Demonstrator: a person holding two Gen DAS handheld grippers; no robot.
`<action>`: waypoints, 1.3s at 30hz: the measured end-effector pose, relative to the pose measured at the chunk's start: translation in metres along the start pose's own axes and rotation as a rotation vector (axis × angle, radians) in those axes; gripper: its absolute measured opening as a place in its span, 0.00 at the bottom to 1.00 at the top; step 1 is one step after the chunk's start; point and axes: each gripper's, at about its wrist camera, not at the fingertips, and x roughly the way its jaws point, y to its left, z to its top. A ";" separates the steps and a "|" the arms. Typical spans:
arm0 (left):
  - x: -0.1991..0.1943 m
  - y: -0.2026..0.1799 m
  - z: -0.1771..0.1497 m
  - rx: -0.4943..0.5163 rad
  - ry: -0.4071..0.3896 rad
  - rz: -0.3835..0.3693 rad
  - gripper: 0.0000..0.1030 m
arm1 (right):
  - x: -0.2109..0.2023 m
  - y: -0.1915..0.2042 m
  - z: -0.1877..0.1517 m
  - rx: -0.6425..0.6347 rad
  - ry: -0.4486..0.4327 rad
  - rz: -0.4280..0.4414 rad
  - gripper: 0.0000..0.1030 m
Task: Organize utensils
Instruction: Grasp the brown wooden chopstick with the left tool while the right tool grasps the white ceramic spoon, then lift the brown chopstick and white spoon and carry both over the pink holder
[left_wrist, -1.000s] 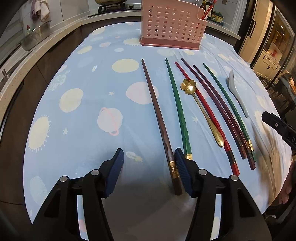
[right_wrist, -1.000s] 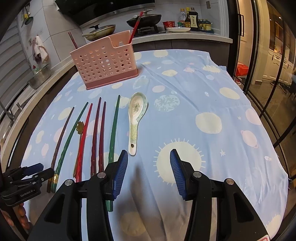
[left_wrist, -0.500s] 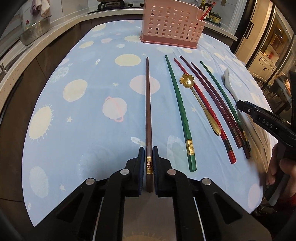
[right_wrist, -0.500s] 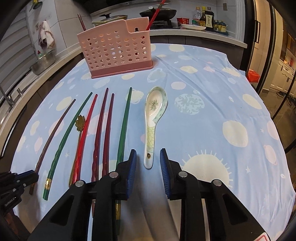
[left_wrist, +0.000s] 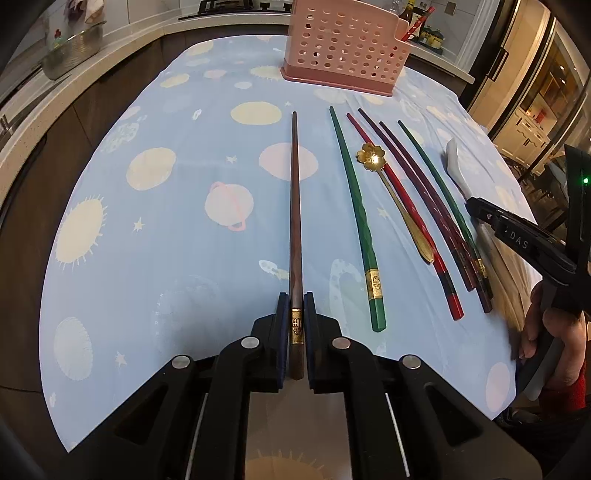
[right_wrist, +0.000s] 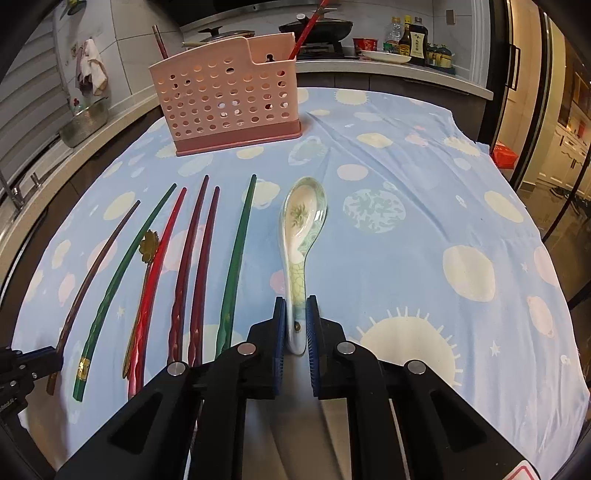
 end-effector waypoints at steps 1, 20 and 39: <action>0.000 -0.001 -0.001 0.002 0.001 0.000 0.09 | -0.001 -0.001 -0.001 0.003 0.000 0.001 0.10; -0.012 0.000 -0.005 -0.013 -0.007 -0.009 0.07 | -0.020 -0.007 -0.010 0.022 -0.017 0.024 0.09; -0.105 0.008 0.083 -0.023 -0.318 -0.040 0.07 | -0.075 -0.019 0.045 0.077 -0.157 0.132 0.06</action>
